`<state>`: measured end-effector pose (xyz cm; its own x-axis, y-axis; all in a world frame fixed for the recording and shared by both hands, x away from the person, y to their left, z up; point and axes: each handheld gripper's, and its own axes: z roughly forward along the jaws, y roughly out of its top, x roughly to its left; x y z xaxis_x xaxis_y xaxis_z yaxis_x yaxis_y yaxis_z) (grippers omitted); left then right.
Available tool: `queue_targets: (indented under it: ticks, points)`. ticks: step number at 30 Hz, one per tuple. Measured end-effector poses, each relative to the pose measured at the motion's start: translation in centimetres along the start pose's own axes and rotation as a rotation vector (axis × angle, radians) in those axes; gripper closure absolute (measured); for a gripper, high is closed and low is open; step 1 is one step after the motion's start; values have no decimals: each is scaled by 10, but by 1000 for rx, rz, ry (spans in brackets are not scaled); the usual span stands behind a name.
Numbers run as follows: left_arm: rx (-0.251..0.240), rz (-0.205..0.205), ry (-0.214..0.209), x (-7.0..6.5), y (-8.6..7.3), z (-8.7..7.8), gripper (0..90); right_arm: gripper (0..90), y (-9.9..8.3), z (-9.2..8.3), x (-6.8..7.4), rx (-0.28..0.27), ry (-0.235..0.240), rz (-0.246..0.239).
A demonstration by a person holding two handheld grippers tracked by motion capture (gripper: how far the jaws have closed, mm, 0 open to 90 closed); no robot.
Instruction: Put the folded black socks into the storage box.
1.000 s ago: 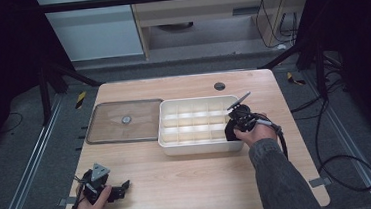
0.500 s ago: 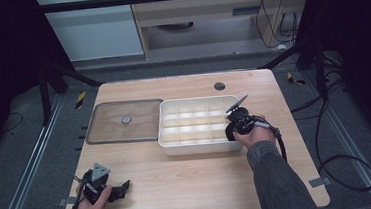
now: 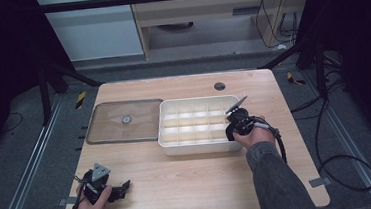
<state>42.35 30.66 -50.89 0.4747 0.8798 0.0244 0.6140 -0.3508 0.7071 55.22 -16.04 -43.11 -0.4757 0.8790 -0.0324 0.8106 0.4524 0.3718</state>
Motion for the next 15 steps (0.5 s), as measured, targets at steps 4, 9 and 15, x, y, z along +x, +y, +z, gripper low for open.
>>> queue_targets:
  ticks: [4,9,15]
  points:
    - [0,0,0,0,0,0,0,900,-1,0,0,-4,1,0]
    - [0,-1,0,0,0,0,0,900,0,0,1,-3,-2,-1]
    - [-1,-2,0,0,0,0,0,900,0,0,1,3,-9,1]
